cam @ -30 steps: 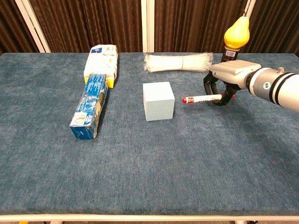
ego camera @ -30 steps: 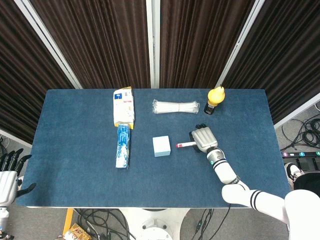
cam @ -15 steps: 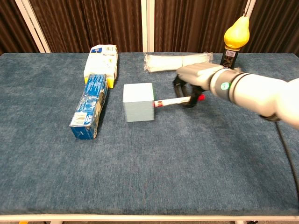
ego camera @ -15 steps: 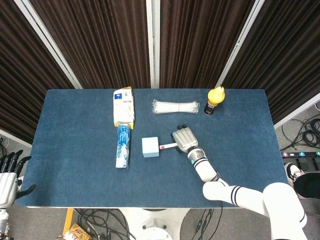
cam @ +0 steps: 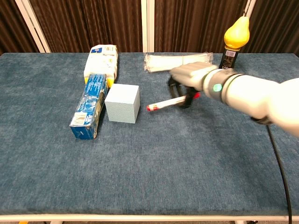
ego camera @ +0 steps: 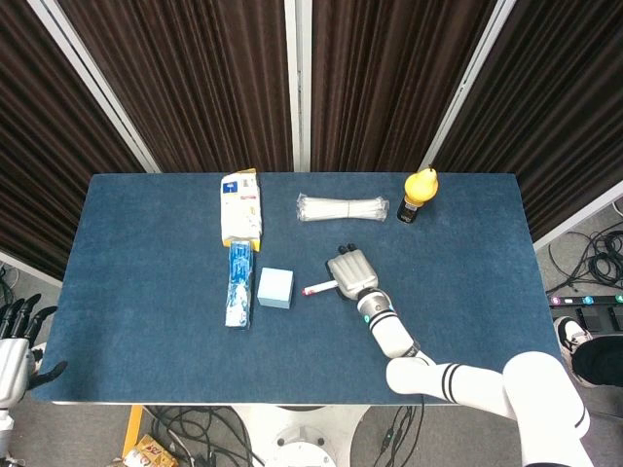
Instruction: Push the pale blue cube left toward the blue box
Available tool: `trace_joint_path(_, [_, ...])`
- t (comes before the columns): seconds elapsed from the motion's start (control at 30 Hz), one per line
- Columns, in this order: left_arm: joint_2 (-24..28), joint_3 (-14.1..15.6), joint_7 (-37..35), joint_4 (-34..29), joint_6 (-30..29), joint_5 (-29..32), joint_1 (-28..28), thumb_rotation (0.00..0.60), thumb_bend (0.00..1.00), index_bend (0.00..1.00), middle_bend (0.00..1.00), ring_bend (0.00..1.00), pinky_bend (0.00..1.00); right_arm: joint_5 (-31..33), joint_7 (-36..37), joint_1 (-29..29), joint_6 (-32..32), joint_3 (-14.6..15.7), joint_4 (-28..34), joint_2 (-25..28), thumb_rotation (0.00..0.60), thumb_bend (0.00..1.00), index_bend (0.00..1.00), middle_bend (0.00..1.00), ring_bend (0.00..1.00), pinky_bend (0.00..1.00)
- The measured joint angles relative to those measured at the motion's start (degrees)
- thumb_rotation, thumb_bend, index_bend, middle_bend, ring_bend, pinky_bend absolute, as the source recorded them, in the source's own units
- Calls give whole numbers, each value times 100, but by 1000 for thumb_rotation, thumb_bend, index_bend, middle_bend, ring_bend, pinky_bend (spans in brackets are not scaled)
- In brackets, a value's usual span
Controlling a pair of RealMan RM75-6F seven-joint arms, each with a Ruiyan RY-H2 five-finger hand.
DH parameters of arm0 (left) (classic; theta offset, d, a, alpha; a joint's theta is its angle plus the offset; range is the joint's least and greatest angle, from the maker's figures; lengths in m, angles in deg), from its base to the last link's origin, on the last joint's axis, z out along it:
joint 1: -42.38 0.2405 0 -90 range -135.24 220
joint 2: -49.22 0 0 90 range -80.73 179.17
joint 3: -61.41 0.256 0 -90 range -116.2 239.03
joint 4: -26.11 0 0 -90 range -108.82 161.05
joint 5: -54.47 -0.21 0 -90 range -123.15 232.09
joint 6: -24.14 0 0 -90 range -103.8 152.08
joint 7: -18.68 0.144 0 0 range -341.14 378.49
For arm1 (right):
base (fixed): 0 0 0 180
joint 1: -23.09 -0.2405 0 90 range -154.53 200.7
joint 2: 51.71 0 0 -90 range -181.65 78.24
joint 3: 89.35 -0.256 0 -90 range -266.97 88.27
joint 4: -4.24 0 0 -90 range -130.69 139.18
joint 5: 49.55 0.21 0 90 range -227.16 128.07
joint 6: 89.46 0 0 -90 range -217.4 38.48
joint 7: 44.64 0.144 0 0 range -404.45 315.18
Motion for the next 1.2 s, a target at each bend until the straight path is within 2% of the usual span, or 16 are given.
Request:
trace_joint_path(0.33, [-10, -14, 70, -60, 4, -63, -42, 600, 90, 248, 176, 72, 90, -505, 665, 817, -313, 508, 477, 1181, 600, 425, 629, 557, 171, 172])
trace_joint_path(0.4, [-9, -15, 94, -81, 5, -71, -48, 600, 90, 249, 176, 72, 90, -613, 853, 954, -324, 583, 470, 1290, 600, 417, 593, 542, 168, 172])
trace_joint_path(0.5, [-1, -12, 123, -112, 3, -91, -54, 600, 90, 249, 176, 72, 90, -734, 1133, 1150, -285, 690, 385, 1401, 600, 372, 452, 468, 123, 160])
trace_joint_path(0.6, [10, -8, 147, -135, -2, -91, -51, 600, 91, 249, 176, 73, 90, -834, 1330, 1321, -215, 792, 306, 1509, 600, 214, 211, 312, 38, 120])
trace_joint_path(0.67, [16, -7, 176, -155, 12, -88, -57, 600, 90, 249, 176, 73, 90, -900, 1428, 1407, -191, 831, 277, 1565, 600, 177, 143, 266, 17, 111])
trace_joint_path(0.9, [40, -20, 209, -209, 2, -96, -70, 600, 90, 249, 176, 72, 90, -1162, 1713, 1642, -335, 856, 367, 1800, 600, 172, 126, 247, 10, 108])
trace_joint_path(1.2, [33, -53, 225, -217, 47, -24, -91, 600, 91, 249, 176, 73, 90, -2033, 2488, 2379, -1340, 947, 1327, 2736, 600, 175, 122, 264, 11, 108])
